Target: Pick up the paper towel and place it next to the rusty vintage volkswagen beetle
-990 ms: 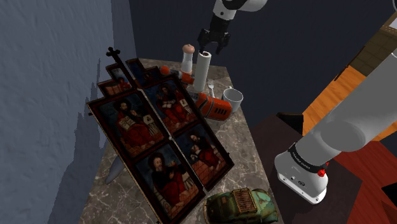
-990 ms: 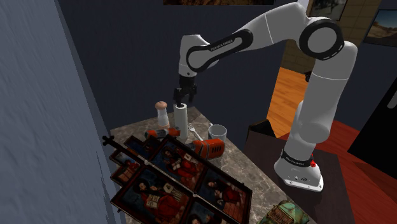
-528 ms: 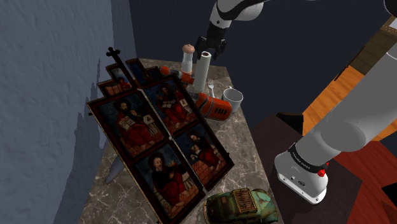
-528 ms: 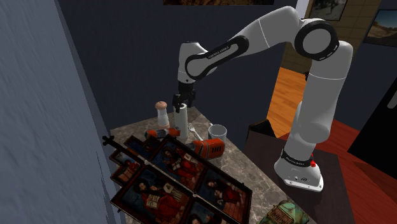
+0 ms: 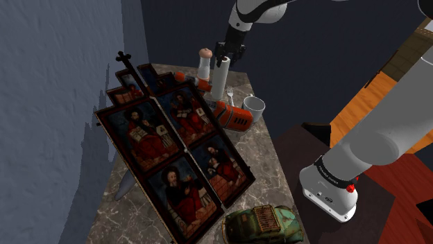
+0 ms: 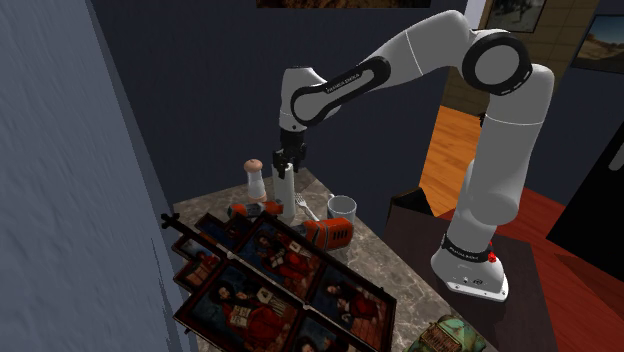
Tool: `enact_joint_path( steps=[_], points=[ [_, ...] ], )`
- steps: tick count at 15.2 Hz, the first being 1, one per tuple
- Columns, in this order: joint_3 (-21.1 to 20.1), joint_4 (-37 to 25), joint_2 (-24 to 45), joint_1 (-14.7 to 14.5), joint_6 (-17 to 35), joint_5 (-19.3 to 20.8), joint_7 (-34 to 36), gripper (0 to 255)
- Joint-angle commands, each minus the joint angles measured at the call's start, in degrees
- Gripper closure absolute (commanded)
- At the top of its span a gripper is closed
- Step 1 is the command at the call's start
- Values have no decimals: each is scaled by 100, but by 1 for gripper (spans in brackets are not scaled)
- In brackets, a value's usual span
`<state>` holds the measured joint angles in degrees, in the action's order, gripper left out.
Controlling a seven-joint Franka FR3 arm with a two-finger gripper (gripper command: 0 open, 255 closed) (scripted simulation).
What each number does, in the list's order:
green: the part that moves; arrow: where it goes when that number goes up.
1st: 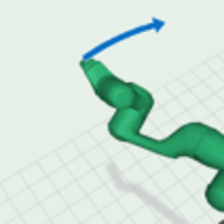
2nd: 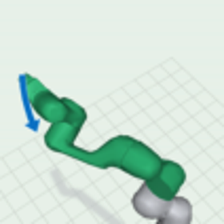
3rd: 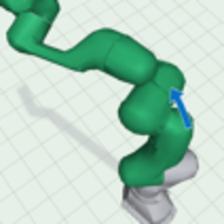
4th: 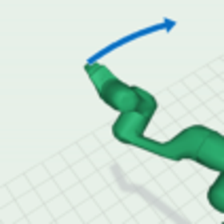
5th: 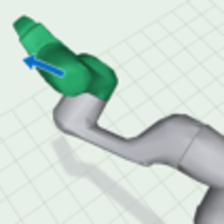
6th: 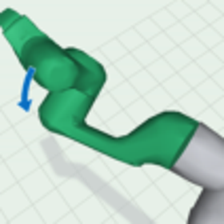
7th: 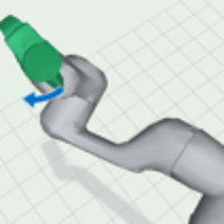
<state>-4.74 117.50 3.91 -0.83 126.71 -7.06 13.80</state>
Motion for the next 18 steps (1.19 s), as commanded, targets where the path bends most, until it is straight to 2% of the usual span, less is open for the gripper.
enact_joint_path(
  steps=[1,9,18],
  points=[
    [0,2,2,0,0,0,0,255],
    [0,2,2,0,-1,0,0,255],
    [9,-427,-229,10,-659,27,65,255]
  ],
)
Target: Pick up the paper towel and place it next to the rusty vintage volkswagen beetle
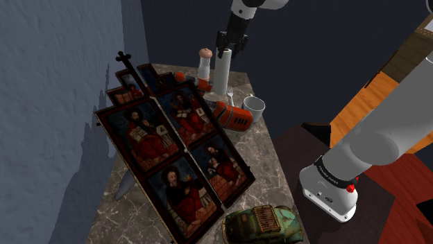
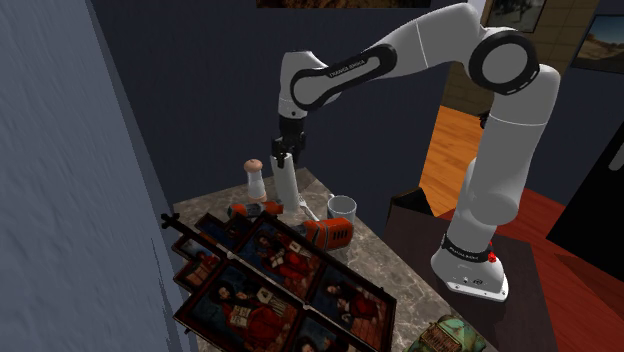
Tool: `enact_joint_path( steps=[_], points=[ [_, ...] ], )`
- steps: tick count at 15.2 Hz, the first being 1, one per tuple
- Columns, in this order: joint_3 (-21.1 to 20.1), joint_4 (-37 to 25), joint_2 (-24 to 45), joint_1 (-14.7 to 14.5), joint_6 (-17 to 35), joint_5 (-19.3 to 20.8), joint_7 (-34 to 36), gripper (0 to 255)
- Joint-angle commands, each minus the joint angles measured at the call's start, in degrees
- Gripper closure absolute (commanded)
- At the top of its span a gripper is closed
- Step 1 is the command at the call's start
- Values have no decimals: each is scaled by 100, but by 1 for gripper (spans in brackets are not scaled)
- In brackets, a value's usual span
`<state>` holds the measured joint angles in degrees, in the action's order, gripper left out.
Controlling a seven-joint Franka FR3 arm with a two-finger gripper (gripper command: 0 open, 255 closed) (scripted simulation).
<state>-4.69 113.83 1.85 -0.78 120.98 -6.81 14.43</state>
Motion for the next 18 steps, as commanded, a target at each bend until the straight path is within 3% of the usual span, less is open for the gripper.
enact_joint_path(
  steps=[1,18],
  points=[
    [5,-114,-43,5,-159,6,10,255],
    [20,-1238,-200,20,-1436,51,133,255]
  ],
)
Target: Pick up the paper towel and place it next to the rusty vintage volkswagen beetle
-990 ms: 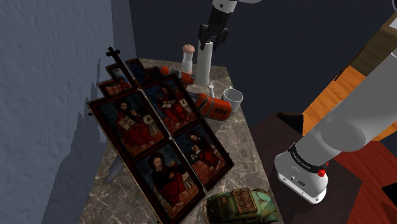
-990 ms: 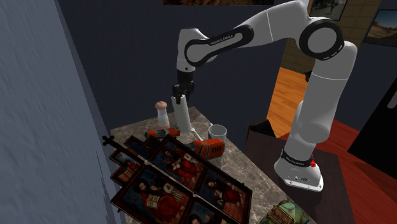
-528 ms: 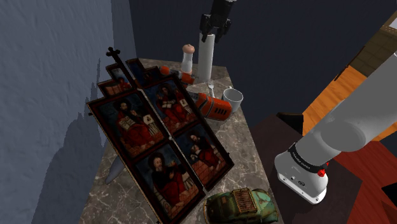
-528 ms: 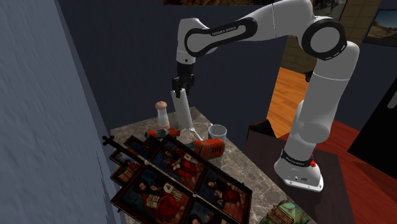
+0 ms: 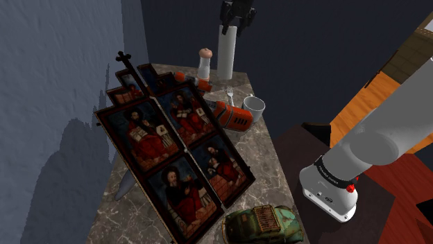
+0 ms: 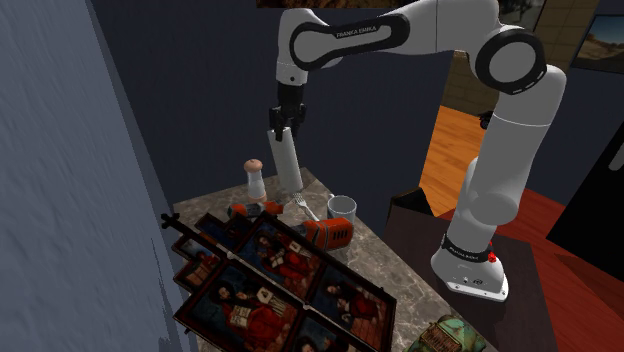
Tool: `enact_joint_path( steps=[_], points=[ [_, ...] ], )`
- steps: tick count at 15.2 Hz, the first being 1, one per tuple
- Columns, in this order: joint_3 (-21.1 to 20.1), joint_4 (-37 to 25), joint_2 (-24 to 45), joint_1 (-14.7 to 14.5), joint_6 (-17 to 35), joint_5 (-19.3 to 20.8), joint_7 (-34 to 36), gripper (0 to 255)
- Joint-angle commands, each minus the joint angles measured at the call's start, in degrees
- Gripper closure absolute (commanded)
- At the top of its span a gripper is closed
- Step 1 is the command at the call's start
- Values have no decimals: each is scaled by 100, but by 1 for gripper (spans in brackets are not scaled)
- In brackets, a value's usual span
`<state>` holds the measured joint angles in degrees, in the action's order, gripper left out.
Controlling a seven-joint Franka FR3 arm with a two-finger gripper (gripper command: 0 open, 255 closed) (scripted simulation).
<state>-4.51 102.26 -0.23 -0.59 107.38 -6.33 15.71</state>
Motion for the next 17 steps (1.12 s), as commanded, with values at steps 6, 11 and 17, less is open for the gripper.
enact_joint_path(
  steps=[6,11,17],
  points=[
    [5,-582,41,5,-542,18,52,255],
    [7,-1049,106,7,-942,30,92,255],
    [7,-1683,238,7,-1441,46,144,255]
  ],
)
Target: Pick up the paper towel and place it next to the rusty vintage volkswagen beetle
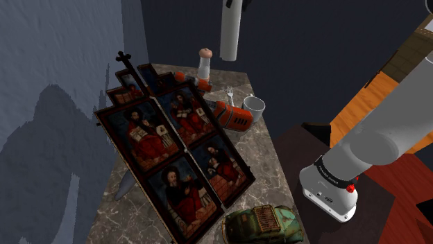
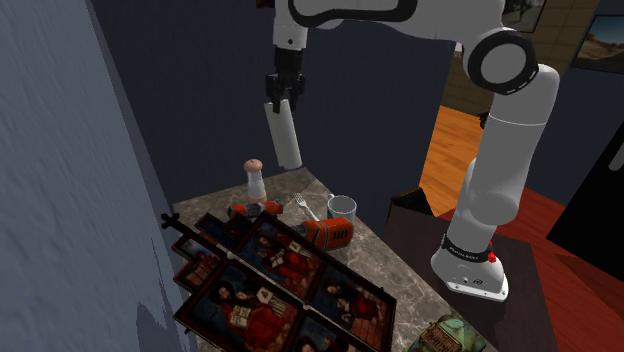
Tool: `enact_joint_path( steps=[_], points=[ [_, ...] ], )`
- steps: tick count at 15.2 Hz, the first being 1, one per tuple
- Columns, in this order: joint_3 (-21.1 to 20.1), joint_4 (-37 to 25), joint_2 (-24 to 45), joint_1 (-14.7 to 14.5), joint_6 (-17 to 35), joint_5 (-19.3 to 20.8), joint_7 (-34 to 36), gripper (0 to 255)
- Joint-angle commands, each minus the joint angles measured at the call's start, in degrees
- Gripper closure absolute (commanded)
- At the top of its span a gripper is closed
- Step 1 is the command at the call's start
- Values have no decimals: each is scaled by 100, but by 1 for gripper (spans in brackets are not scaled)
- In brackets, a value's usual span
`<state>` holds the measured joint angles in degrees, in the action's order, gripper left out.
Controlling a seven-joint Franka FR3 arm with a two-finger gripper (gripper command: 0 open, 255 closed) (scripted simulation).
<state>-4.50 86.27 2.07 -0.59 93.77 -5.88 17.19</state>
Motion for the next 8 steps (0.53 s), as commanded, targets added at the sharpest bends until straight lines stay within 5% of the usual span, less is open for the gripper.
enact_joint_path(
  steps=[1,8],
  points=[
    [6,-199,35,6,-167,3,5,255],
    [1,-1096,295,1,-802,23,75,255]
  ],
)
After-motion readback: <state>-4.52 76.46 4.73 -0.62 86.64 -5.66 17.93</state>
